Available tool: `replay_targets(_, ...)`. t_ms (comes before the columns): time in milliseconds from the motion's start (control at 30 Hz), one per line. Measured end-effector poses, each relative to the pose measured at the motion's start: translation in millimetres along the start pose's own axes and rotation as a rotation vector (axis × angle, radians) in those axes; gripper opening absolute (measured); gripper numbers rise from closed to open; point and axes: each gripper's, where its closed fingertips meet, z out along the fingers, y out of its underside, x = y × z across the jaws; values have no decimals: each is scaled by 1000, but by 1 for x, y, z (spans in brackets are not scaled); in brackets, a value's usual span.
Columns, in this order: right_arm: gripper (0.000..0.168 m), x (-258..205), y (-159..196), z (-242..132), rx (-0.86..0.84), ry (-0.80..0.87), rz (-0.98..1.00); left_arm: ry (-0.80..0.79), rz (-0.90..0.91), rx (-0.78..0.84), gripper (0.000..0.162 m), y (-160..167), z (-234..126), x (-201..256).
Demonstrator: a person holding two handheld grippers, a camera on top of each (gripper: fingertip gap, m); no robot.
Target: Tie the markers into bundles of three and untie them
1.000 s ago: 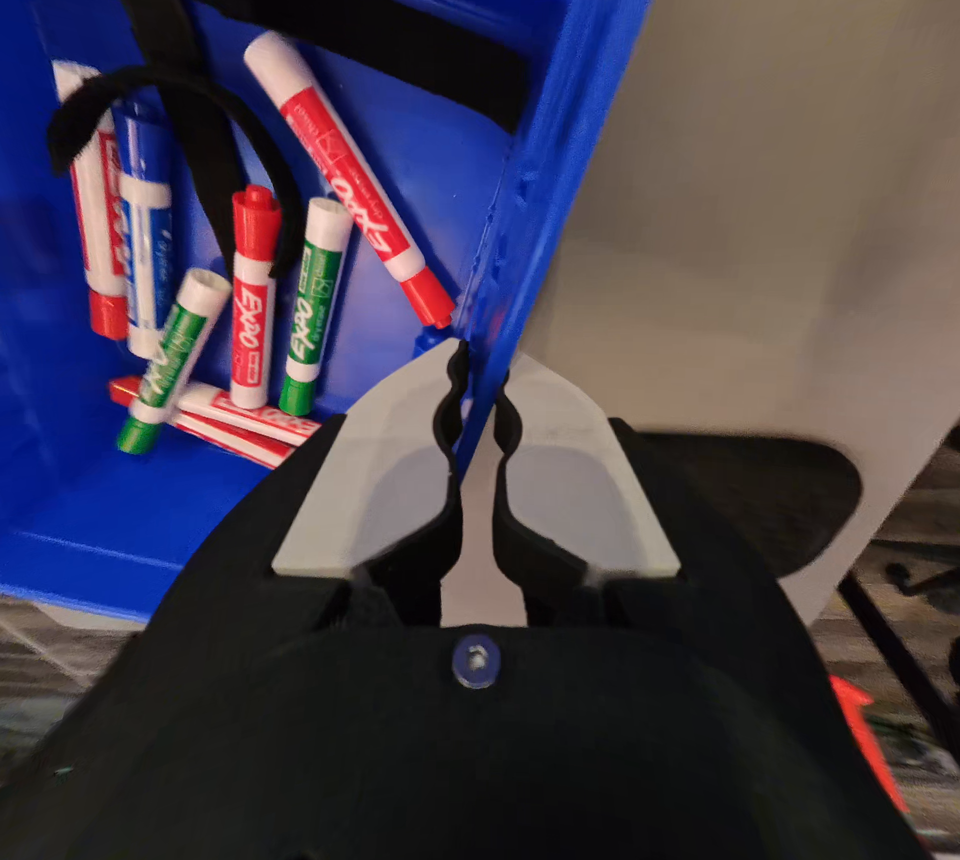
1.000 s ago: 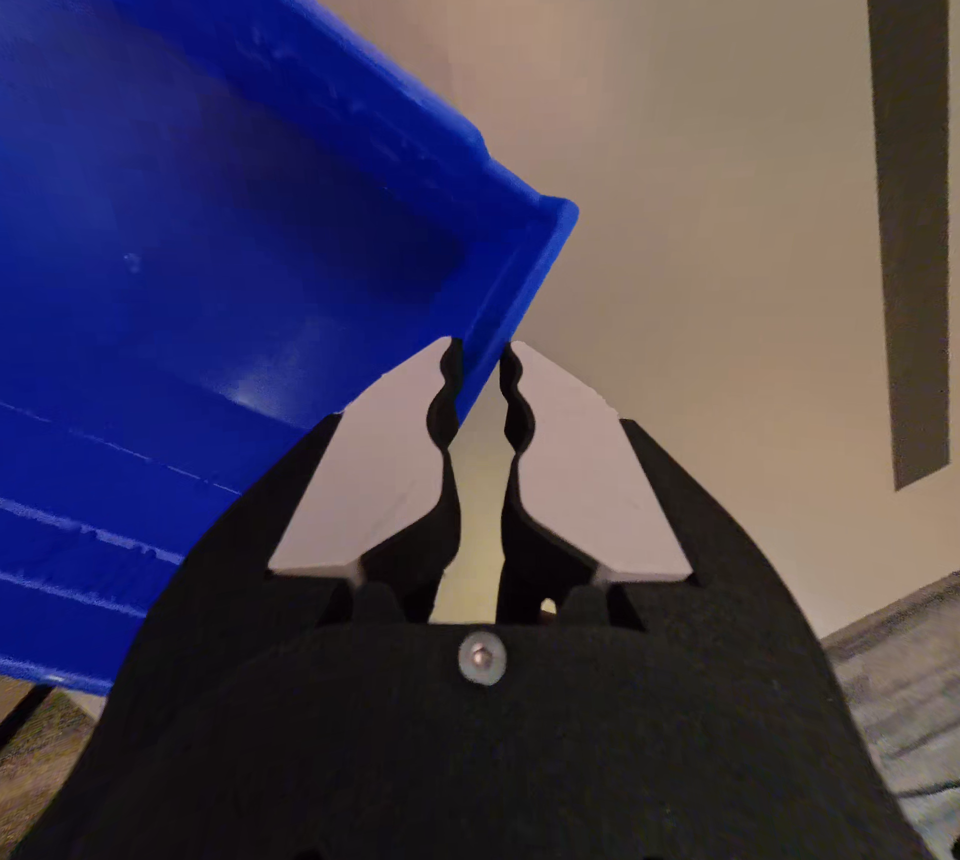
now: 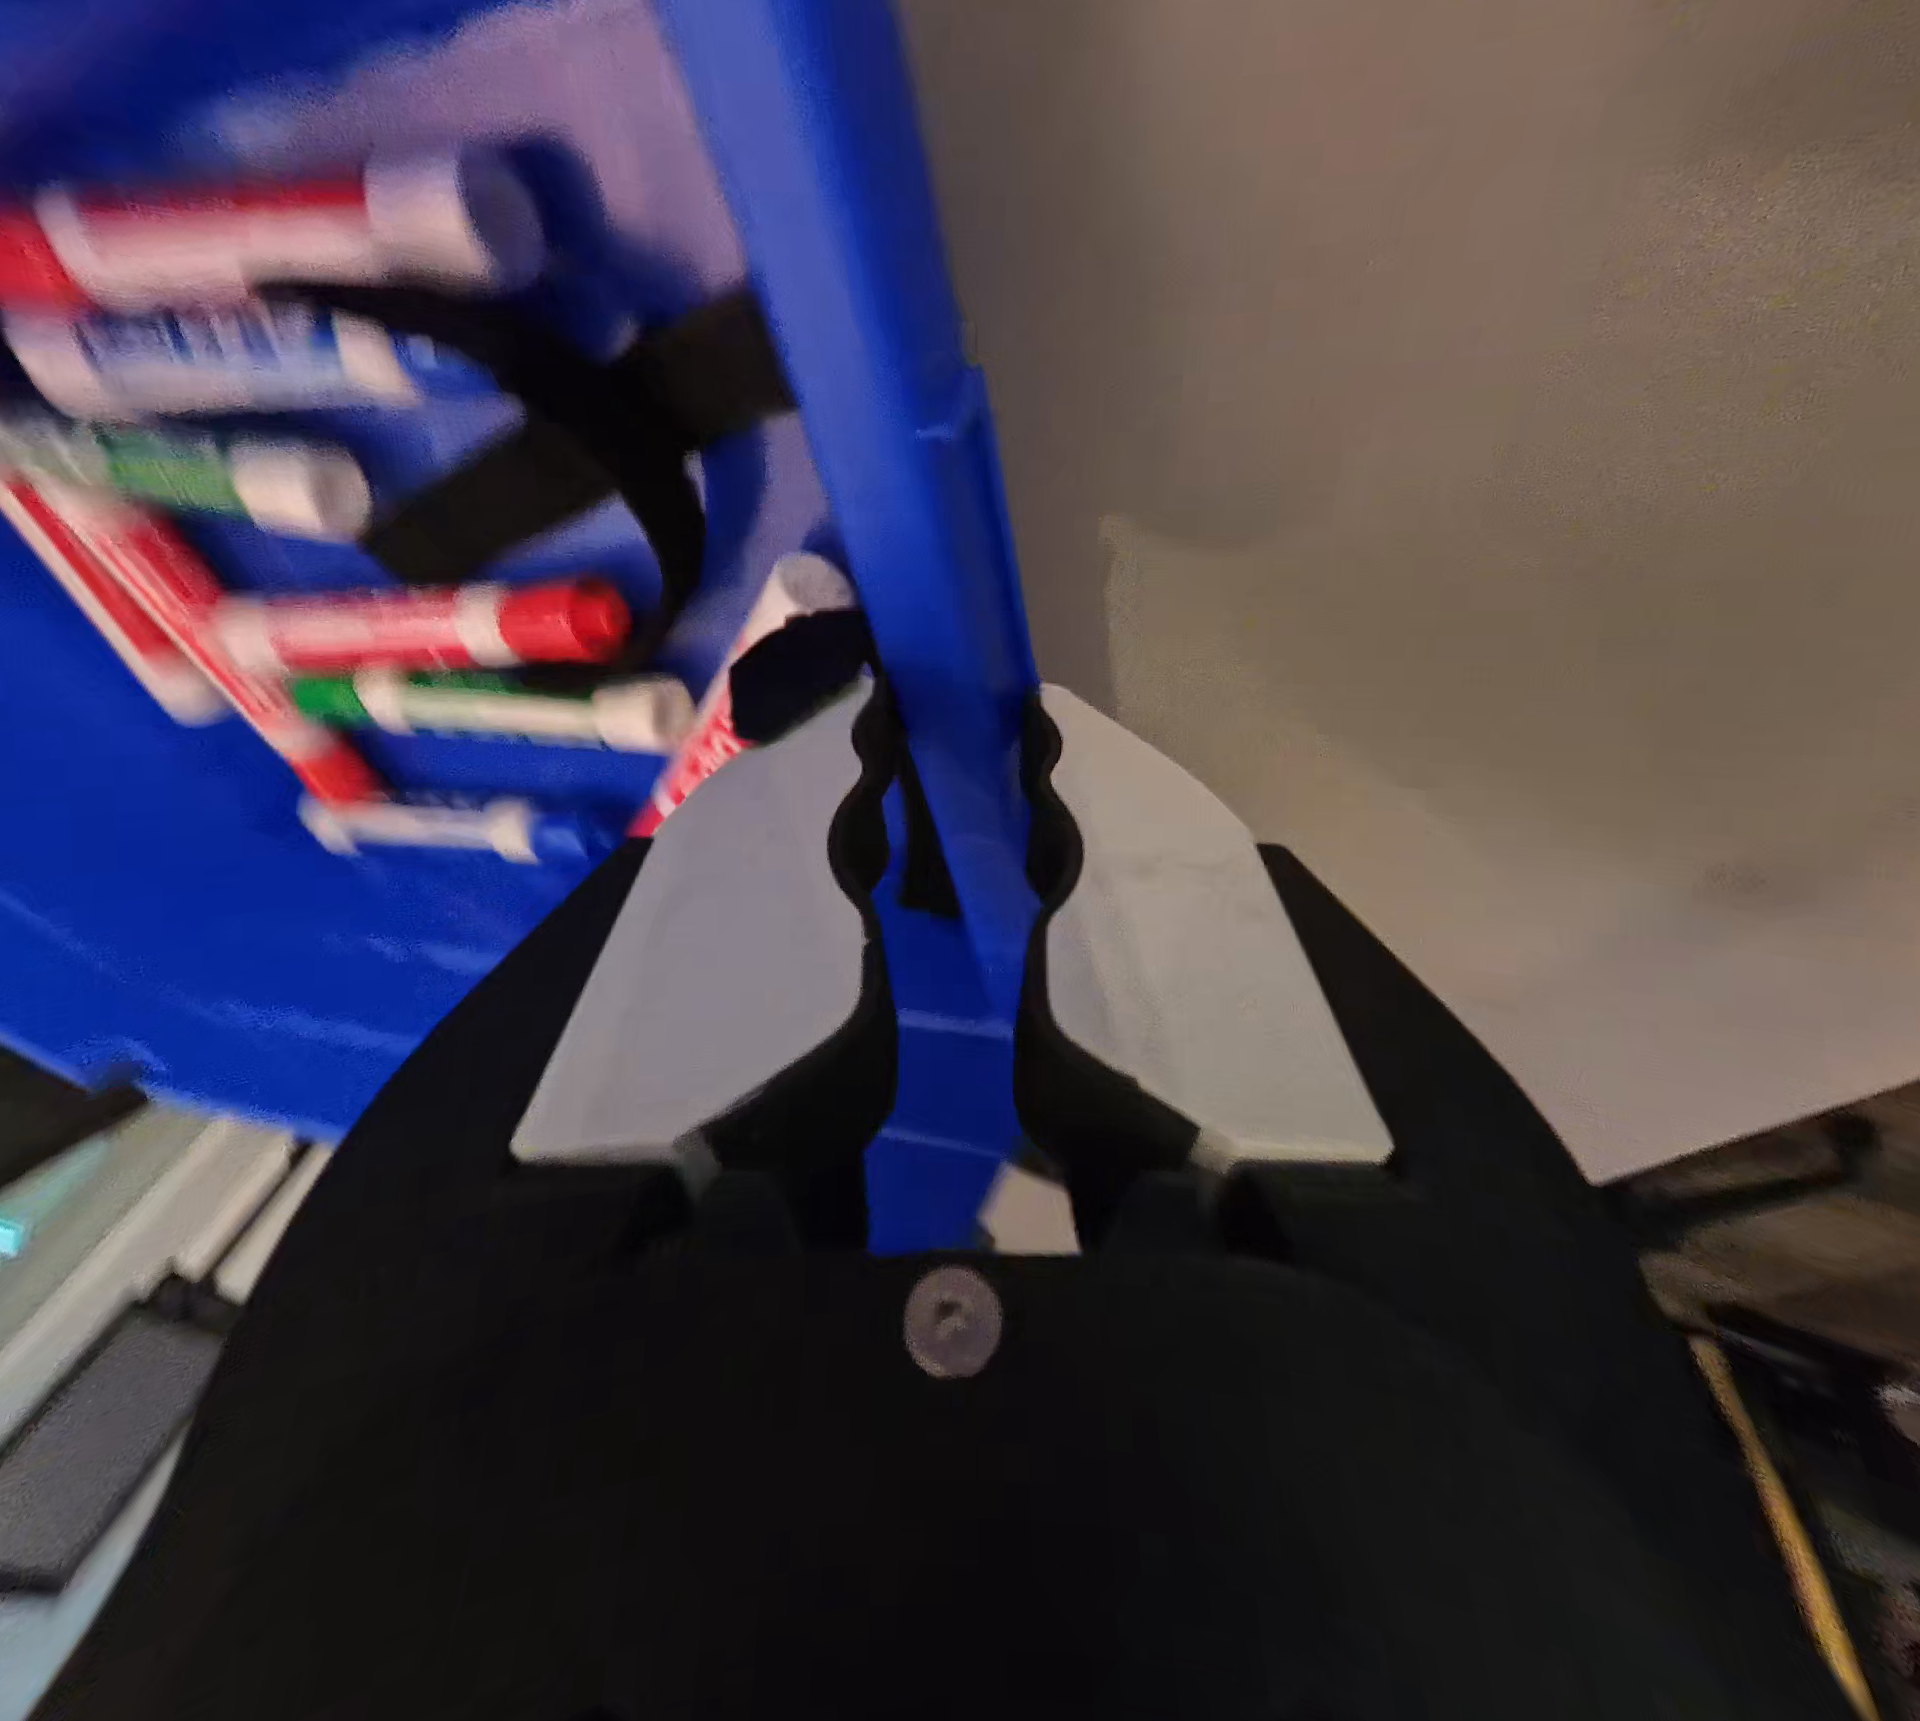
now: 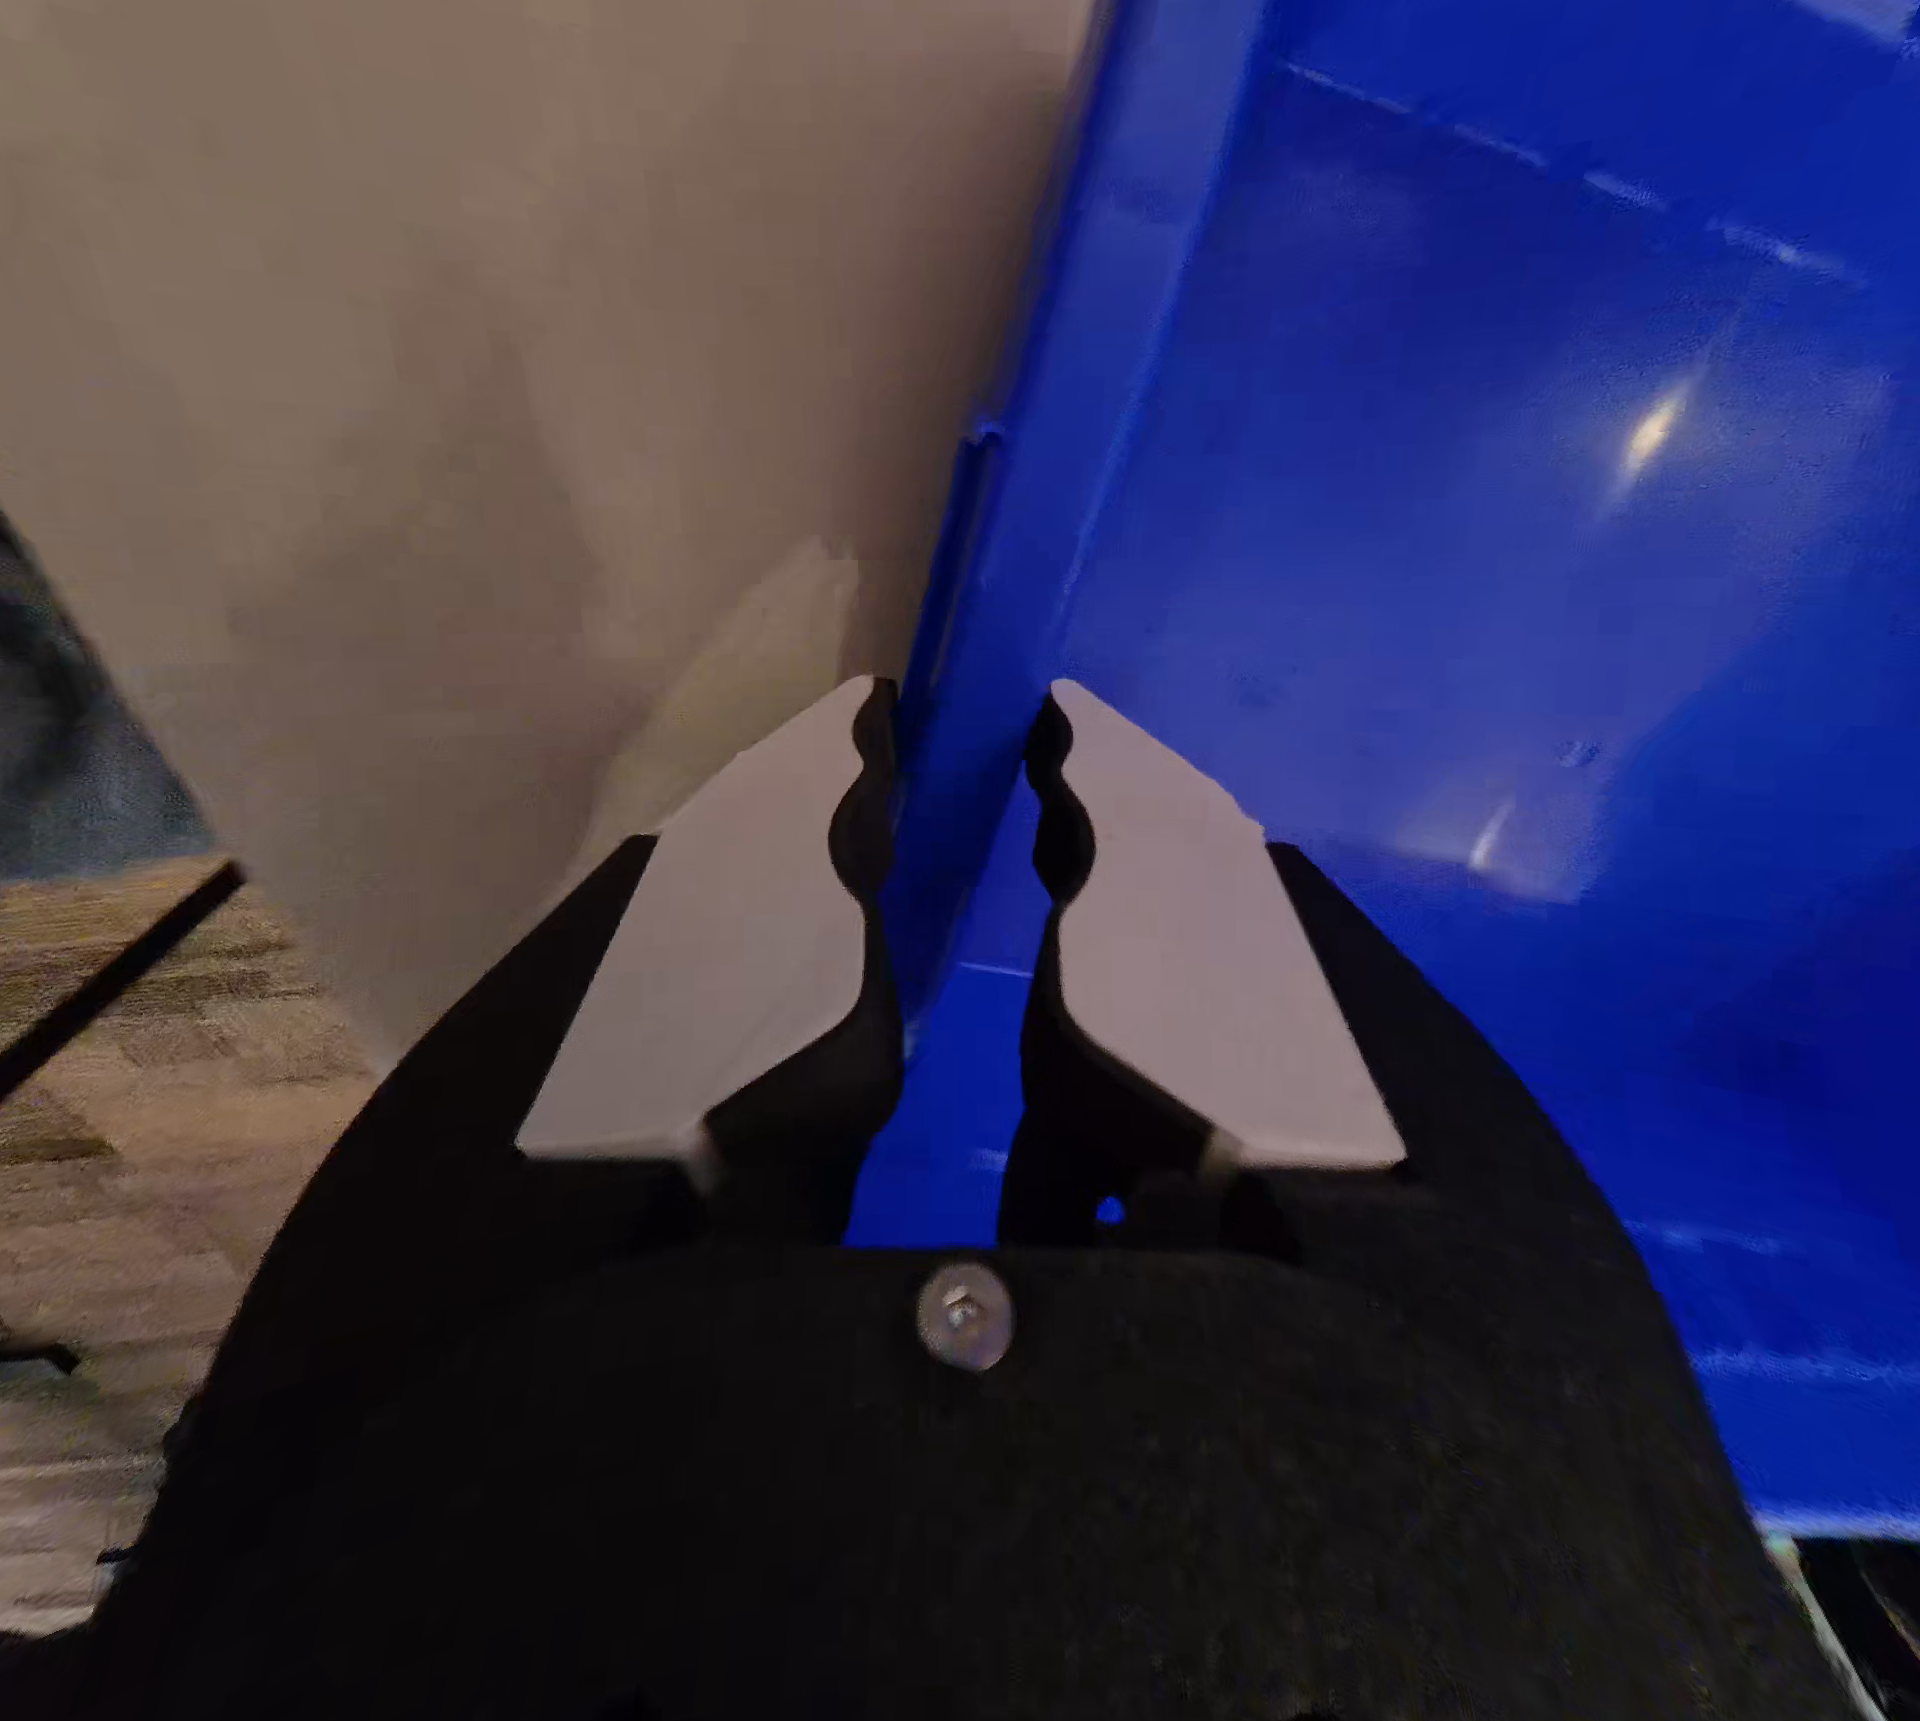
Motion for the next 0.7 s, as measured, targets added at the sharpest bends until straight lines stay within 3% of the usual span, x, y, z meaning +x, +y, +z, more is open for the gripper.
replay_targets(133,22,44,54,0,-97,61,-22,-7,-13,-26,19,41,11,-9)
replay_targets(300,22,92,96,1,-137,68,-18,7,-75,17,21,53,20,-26)
replay_targets(467,23,128,120,2,-109,60,-61,14,-110,26,20,58,27,-48)
replay_targets(700,23,163,150,3,-96,59,-89,-11,-47,-14,20,98,48,-102)
